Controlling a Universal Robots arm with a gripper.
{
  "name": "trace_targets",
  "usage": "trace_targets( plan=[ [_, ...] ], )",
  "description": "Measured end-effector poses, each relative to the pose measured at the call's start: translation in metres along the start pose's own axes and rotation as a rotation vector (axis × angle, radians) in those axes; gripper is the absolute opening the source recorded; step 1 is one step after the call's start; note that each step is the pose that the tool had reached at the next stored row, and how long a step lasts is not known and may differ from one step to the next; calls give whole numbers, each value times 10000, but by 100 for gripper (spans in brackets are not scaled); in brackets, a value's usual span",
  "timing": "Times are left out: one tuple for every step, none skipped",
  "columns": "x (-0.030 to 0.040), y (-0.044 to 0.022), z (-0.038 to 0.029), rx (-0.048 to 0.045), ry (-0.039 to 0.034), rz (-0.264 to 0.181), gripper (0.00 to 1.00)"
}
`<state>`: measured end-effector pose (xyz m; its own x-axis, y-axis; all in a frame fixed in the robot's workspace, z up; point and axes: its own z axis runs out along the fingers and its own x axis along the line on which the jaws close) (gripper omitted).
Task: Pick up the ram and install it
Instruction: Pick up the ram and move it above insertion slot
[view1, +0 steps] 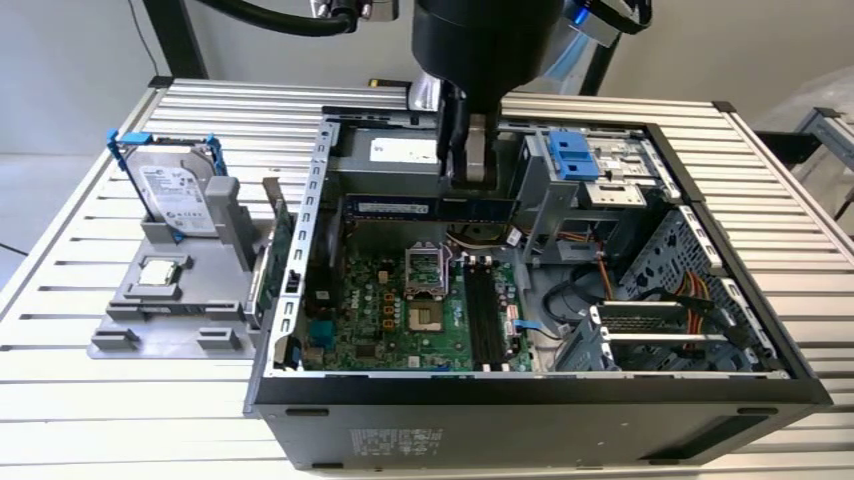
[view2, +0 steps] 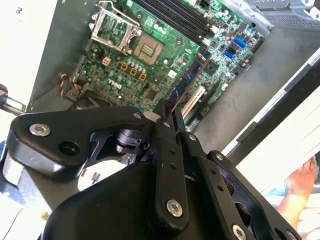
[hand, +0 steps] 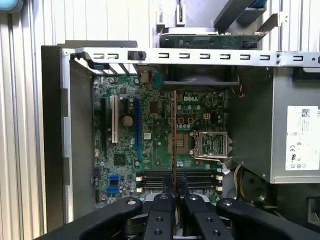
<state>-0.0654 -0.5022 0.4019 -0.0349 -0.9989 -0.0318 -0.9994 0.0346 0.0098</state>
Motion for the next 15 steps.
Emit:
trace_targets(
  plan=[
    [0, -8, 0, 1, 1, 30, 0],
    [-1, -17, 2, 2, 0, 64, 0],
    [-1, -27, 4, 4, -1, 112, 0],
    [-1, -38, 5, 5, -2, 166, 0],
    [-2, -48, 7, 7, -2, 218, 0],
    [-2, -59, 7, 8, -2, 268, 0],
    [-3, -71, 8, 10, -2, 311, 0],
    [-3, -83, 9, 11, -2, 350, 0],
    [-4, -96, 10, 12, -3, 392, 0],
    [-4, -108, 12, 14, -4, 439, 0],
    [-4, -119, 13, 15, -4, 484, 0],
    [-5, -131, 14, 17, -5, 533, 0],
    [-5, -142, 15, 18, -5, 576, 0],
    [-5, -152, 15, 18, -5, 603, 0],
    [-5, -160, 15, 19, -4, 606, 0]
  ],
)
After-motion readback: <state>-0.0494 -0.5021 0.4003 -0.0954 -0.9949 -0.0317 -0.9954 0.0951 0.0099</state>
